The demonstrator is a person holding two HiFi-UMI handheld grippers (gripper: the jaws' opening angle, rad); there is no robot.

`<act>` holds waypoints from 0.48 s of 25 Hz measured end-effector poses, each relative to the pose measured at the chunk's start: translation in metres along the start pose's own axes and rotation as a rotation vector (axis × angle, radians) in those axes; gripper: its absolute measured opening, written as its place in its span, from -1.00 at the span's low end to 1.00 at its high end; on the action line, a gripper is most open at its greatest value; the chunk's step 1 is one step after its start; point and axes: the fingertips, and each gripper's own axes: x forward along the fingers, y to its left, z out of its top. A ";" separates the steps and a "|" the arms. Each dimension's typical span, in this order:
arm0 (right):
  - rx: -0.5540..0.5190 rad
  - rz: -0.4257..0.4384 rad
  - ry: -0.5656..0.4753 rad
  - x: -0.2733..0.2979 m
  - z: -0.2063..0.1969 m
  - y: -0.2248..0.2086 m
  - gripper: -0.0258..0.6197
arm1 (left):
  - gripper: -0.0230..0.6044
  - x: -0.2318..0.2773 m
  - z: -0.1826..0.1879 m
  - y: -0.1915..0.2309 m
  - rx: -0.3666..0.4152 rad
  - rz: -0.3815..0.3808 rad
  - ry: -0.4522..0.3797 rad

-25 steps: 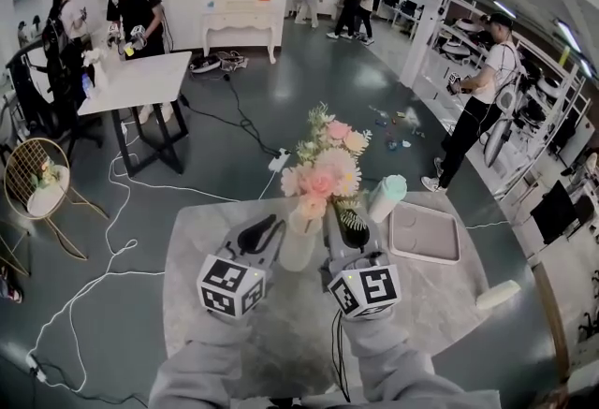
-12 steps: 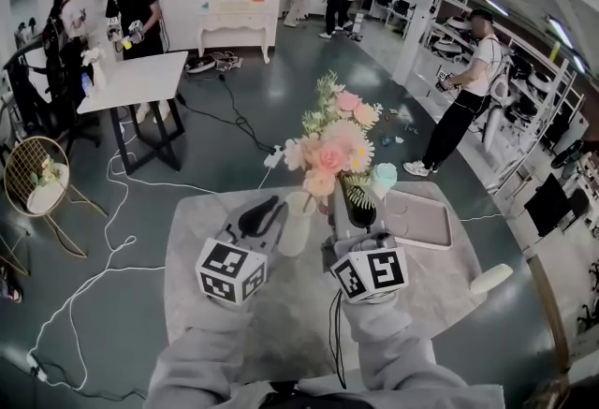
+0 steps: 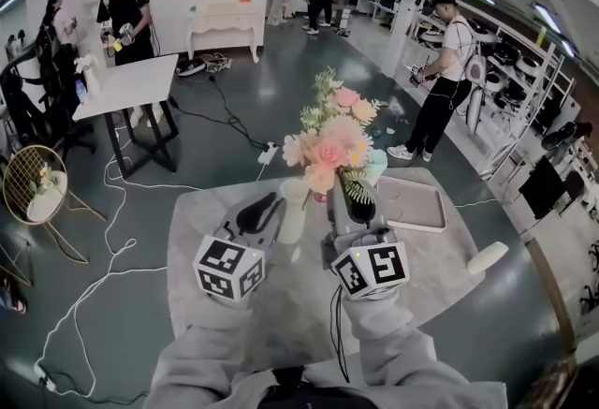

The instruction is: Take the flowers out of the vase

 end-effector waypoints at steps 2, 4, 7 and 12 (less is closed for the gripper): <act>-0.001 -0.012 0.008 -0.009 0.001 0.001 -0.74 | -0.70 -0.004 -0.002 -0.006 -0.004 -0.011 0.004; -0.003 -0.026 0.018 -0.018 0.001 0.002 -0.74 | -0.70 -0.007 -0.004 -0.012 -0.010 -0.022 0.008; -0.007 -0.049 0.038 -0.032 0.000 0.002 -0.74 | -0.70 -0.012 -0.008 -0.022 -0.016 -0.041 0.018; -0.010 -0.076 0.065 -0.054 -0.004 0.005 -0.74 | -0.70 -0.022 -0.019 -0.036 -0.027 -0.066 0.039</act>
